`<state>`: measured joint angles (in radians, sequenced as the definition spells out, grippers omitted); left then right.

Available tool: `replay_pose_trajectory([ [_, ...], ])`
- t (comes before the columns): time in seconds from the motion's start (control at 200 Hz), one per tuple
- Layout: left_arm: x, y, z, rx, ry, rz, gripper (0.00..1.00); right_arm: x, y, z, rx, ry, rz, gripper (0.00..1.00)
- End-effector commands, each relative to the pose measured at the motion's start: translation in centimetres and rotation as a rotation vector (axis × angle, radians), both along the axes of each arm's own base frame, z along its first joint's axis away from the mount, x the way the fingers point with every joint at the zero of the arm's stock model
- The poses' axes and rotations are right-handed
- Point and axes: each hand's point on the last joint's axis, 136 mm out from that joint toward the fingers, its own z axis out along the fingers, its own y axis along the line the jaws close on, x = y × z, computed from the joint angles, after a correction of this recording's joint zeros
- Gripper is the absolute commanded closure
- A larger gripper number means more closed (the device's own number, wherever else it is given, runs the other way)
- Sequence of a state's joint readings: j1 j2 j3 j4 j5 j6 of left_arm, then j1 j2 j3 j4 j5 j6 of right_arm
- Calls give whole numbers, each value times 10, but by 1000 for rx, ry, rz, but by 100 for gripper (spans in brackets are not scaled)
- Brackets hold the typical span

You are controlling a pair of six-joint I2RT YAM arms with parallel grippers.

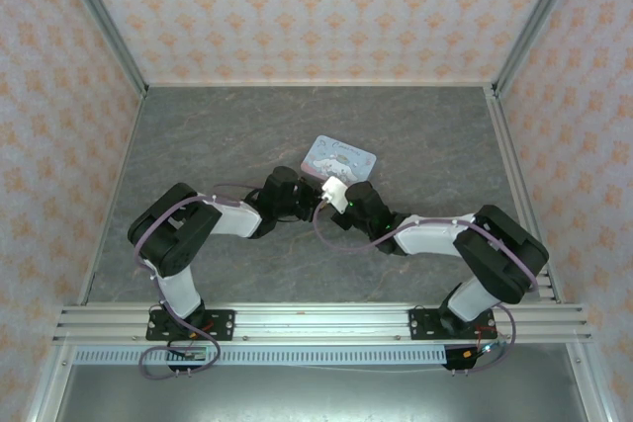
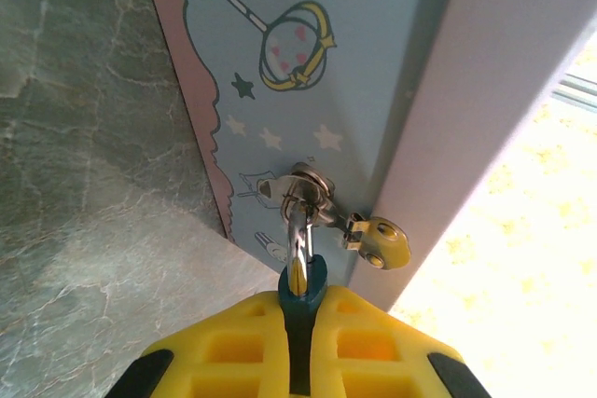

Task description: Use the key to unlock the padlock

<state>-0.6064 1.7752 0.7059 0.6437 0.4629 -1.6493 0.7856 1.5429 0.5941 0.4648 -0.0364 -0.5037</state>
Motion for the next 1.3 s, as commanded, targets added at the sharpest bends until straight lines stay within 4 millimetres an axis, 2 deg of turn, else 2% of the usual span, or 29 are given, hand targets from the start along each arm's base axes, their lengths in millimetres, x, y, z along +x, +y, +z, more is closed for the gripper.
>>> replay_pose_trajectory([
  [0.0,-2,-2,13,-21,-36,-19,100,11,3,13,197,46,-89,100],
  [0.21,-2,1,5,7,-29,-15,100,6,0,-2,263,133,-139,100],
  [0.3,-3,3,1,23,-22,-15,91,3,-3,-10,279,157,-157,100],
  [0.556,-3,9,-8,41,-11,-4,83,2,-5,-20,329,199,-197,100],
  [0.641,-2,15,-5,49,-20,2,76,1,-3,-21,344,218,-203,100],
  [0.756,-2,27,1,72,-35,13,62,0,-3,-25,362,246,-220,100],
  [0.991,-1,61,16,159,-69,37,34,-6,-2,-34,406,305,-240,100],
  [1.111,0,74,20,183,-74,48,30,-7,-3,-35,419,309,-243,100],
  [1.296,4,77,22,177,-78,50,30,-8,-2,-33,442,323,-246,100],
])
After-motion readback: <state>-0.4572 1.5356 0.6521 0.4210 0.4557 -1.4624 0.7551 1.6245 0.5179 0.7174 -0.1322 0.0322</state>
